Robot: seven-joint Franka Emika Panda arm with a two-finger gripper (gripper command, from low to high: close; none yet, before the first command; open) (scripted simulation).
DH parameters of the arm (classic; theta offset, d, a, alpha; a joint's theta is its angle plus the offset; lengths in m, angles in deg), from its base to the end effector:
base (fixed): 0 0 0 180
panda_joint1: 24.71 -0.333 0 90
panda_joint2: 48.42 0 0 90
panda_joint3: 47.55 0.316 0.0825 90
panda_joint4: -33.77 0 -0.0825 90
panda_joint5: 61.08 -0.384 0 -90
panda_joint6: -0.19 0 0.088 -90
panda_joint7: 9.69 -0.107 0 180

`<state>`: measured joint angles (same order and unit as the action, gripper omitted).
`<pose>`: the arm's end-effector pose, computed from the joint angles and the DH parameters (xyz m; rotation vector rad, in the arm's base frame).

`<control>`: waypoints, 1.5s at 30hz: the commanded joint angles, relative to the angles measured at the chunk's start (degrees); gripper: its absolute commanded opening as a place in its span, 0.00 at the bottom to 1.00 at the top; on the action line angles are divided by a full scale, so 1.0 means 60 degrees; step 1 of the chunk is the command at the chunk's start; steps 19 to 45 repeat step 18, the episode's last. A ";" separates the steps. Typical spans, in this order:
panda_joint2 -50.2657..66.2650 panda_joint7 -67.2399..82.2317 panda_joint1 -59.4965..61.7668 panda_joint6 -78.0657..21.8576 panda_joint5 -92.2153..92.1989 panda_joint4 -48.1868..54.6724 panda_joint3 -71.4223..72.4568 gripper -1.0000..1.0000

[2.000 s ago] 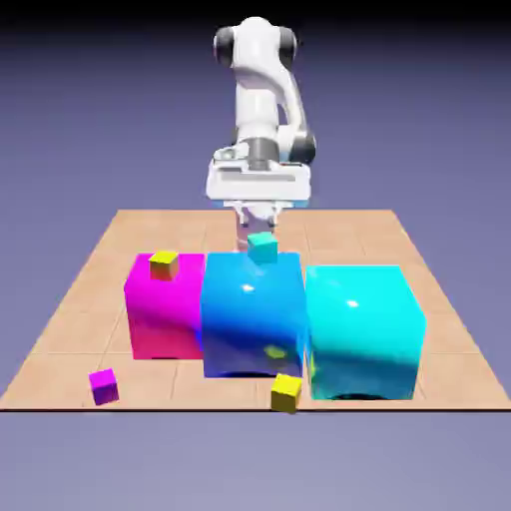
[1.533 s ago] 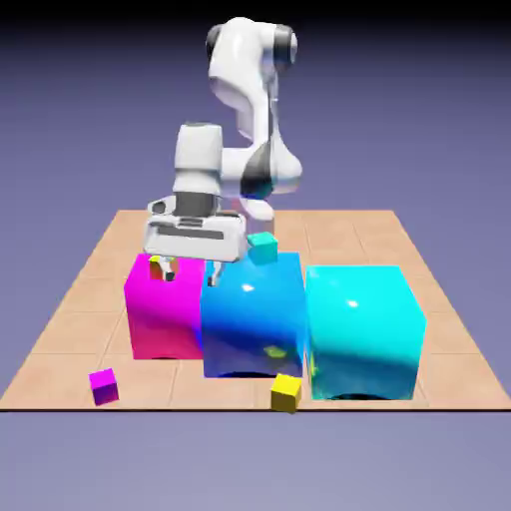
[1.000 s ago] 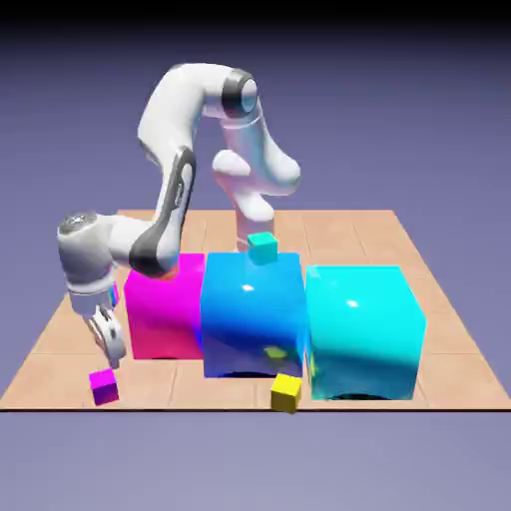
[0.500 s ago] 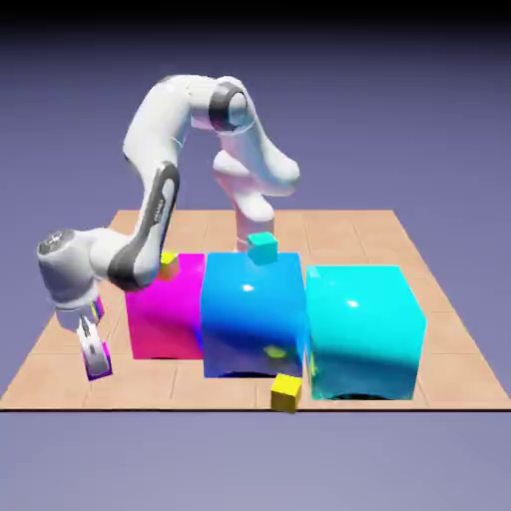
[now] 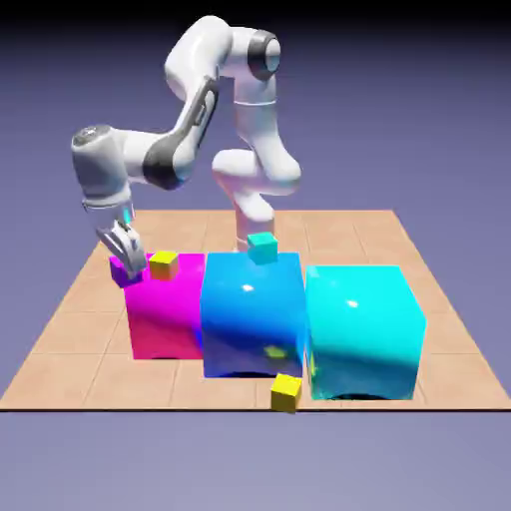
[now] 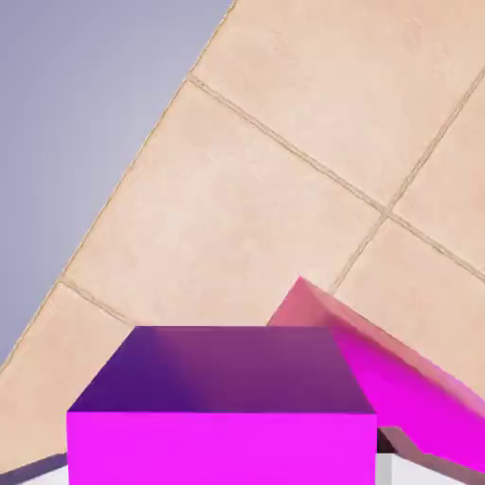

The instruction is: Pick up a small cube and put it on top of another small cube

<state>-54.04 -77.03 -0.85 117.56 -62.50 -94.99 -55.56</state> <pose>0.4205 -0.2605 0.3990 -2.0181 2.3987 0.1688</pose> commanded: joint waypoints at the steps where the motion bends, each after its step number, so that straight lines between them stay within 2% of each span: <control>1: -0.0347 0.0016 -0.0056 -0.0168 0.0089 -0.0182 -0.0038 0.00; 8: -0.2767 0.0223 -0.0443 -0.1312 0.0497 -0.1455 -0.0310 0.00; 10: -0.2785 0.0224 -0.0446 -0.1321 0.0500 -0.1465 -0.0312 0.00; 15: -0.2210 0.0297 -0.0458 0.0525 0.0455 -0.2741 -0.0383 0.00; 16: -0.2210 0.0297 -0.0458 0.0525 0.0455 -0.2742 -0.0383 1.00; 18: -0.2339 0.0281 -0.0456 0.0110 0.0466 -0.2455 -0.0367 1.00; 45: -0.2339 0.0281 -0.0456 0.0110 0.0466 -0.2455 -0.0367 1.00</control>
